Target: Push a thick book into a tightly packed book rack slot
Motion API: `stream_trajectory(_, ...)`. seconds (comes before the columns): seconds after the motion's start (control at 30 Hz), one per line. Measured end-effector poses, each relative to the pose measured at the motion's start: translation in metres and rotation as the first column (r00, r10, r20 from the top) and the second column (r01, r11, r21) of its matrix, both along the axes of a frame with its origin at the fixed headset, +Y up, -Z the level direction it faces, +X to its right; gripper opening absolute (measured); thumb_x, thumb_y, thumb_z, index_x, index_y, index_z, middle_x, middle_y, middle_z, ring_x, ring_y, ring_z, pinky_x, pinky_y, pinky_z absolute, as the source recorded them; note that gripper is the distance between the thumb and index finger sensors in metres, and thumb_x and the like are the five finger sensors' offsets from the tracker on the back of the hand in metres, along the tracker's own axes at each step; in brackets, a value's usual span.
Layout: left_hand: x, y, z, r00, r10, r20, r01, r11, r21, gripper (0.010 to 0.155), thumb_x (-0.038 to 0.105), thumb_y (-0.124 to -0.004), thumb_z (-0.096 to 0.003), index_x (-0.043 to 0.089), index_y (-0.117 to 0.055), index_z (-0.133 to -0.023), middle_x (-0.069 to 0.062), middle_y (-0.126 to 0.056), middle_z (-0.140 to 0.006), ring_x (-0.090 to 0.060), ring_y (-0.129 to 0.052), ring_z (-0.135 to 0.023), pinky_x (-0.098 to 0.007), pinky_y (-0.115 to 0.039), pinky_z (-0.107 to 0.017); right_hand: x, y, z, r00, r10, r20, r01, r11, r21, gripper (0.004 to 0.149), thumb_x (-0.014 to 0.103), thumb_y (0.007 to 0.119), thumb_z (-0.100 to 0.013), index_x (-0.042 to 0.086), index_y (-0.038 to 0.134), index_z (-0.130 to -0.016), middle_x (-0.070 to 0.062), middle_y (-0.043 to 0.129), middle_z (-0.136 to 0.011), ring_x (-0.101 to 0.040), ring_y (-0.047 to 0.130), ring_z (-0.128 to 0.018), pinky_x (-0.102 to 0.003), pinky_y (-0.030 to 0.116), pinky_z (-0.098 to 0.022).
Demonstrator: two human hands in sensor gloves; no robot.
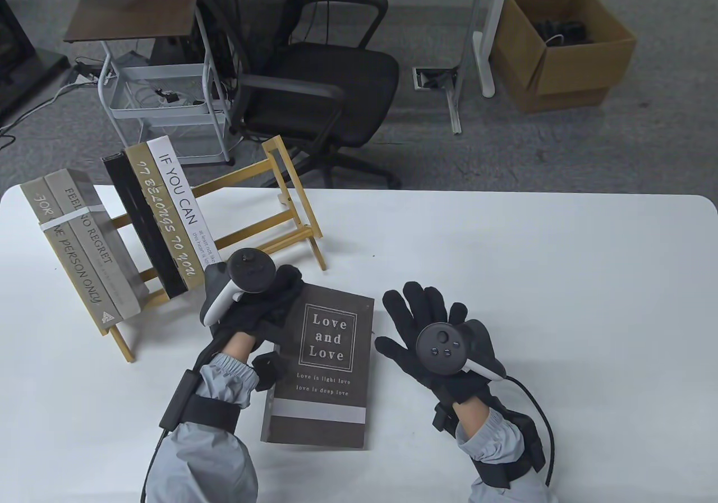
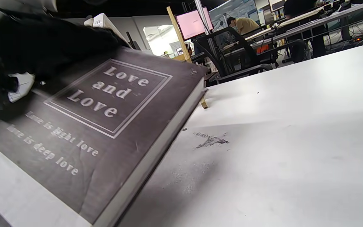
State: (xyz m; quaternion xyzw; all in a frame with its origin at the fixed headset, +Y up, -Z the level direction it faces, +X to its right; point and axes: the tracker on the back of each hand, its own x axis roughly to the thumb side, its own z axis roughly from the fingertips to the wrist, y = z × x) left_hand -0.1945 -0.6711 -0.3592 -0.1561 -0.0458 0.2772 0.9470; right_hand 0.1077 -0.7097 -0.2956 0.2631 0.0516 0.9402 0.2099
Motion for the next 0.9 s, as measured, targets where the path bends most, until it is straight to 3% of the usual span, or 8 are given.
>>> stream_trajectory(0.27,0.003,0.084,0.030,0.970,-0.181,-0.160,0.220,0.936,0.275,0.051,0.047,-0.067,-0.0672,0.020,-0.060,-0.110,-0.025,-0.078,-0.093,-0.032,-0.105,-0.061,-0.038,-0.098,-0.044,0.000,0.000,0.000,1.000,0.002,0.001,-0.002,1.000,-0.002,0.079,0.051,0.051,-0.066,0.006,0.019,-0.122,-0.039,0.007,-0.120,-0.072,0.011,-0.101,-0.087,0.007,-0.053)
stream_trajectory(0.43,0.003,0.141,0.044,0.934,-0.232,-0.272,0.319,0.886,0.337,0.058,0.047,-0.074,-0.0651,0.017,-0.057,-0.111,-0.024,-0.077,-0.095,-0.034,-0.104,-0.064,-0.039,-0.097,-0.046,-0.002,0.001,0.000,1.000,0.007,-0.005,-0.007,1.000,-0.002,0.079,0.051,0.051,-0.066,0.006,0.019,-0.122,-0.039,0.006,-0.120,-0.072,0.010,-0.101,-0.087,0.007,-0.052)
stream_trajectory(0.67,0.003,0.206,0.064,0.813,-0.221,-0.539,0.527,0.673,0.519,0.057,0.050,-0.074,-0.0642,0.017,-0.059,-0.108,-0.023,-0.078,-0.090,-0.030,-0.104,-0.057,-0.035,-0.097,-0.041,-0.001,0.001,0.000,1.000,0.000,-0.003,0.000,1.000,0.002,0.079,0.051,0.051,-0.066,0.006,0.018,-0.122,-0.039,0.006,-0.120,-0.072,0.010,-0.101,-0.087,0.007,-0.053)
stream_trajectory(0.9,0.005,0.245,0.073,0.635,-0.281,-0.720,0.753,0.436,0.493,0.059,0.051,-0.068,-0.0666,0.015,-0.048,-0.109,-0.024,-0.069,-0.094,-0.030,-0.099,-0.062,-0.033,-0.094,-0.044,-0.001,0.001,0.000,1.000,0.005,-0.004,-0.005,1.000,-0.001,0.079,0.051,0.051,-0.066,0.006,0.019,-0.122,-0.039,0.006,-0.120,-0.072,0.010,-0.101,-0.087,0.007,-0.052)
